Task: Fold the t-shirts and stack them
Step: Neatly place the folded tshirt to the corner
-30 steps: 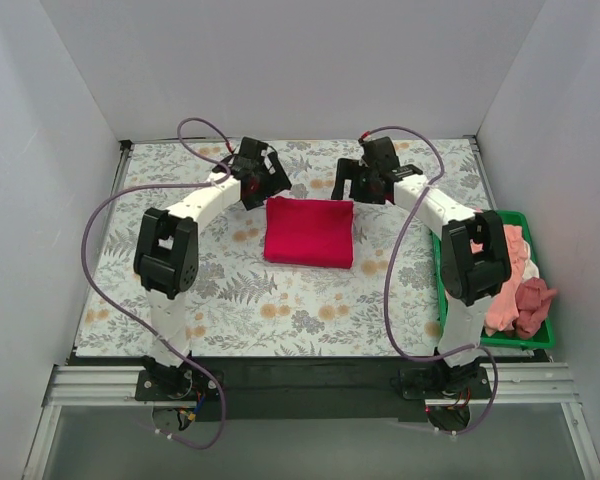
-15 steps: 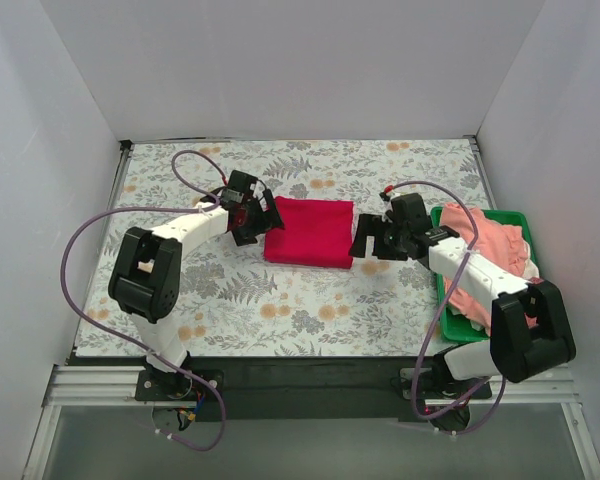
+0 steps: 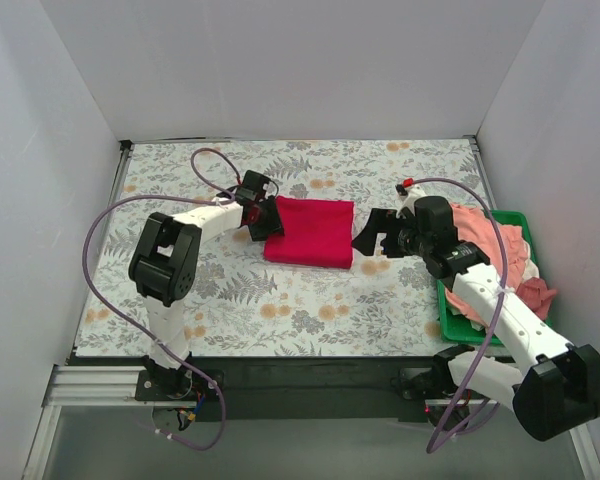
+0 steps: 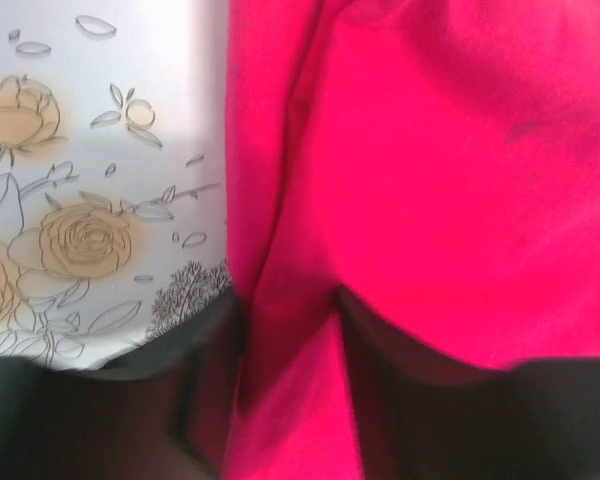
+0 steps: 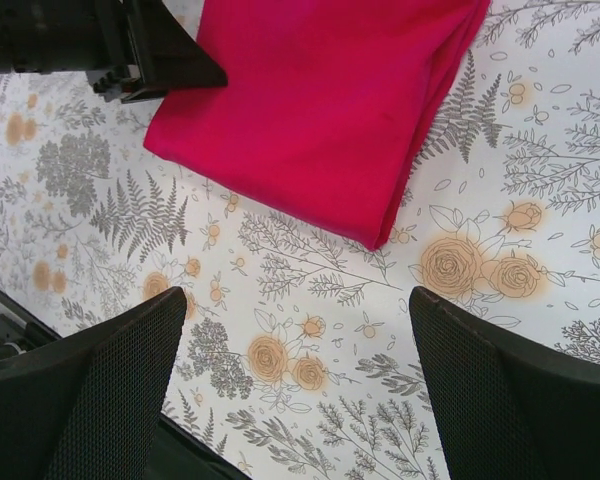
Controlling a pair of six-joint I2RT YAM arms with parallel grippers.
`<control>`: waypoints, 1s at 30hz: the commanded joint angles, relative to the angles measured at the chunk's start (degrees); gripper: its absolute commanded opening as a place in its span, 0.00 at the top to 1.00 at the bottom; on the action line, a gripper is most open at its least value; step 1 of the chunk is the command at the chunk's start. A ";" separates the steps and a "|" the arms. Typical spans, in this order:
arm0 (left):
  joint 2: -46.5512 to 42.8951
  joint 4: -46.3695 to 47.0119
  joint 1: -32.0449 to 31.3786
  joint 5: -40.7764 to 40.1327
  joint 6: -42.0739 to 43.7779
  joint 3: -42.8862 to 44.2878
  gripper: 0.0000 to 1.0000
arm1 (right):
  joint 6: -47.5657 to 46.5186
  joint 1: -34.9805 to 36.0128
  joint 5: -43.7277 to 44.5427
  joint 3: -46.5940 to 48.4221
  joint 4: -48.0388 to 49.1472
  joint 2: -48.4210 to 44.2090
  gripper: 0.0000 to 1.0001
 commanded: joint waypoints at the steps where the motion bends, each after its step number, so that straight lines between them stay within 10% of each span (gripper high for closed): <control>1: 2.56 -1.60 -0.29 -2.84 1.50 2.55 0.66 | 0.08 0.08 -1.02 -0.49 0.71 -3.84 0.02; 5: 5.37 -4.15 -0.29 -7.22 2.12 6.33 1.00 | -1.33 0.00 1.34 -0.93 -1.14 -6.23 0.02; 15: 6.69 -11.45 1.90 -26.82 5.10 12.58 1.00 | -6.25 0.00 7.76 -0.58 -5.18 -7.20 0.02; 30: 13.01 -1.53 19.38 -29.13 26.00 23.56 1.00 | -10.65 -0.44 19.45 0.30 -7.03 -4.83 0.02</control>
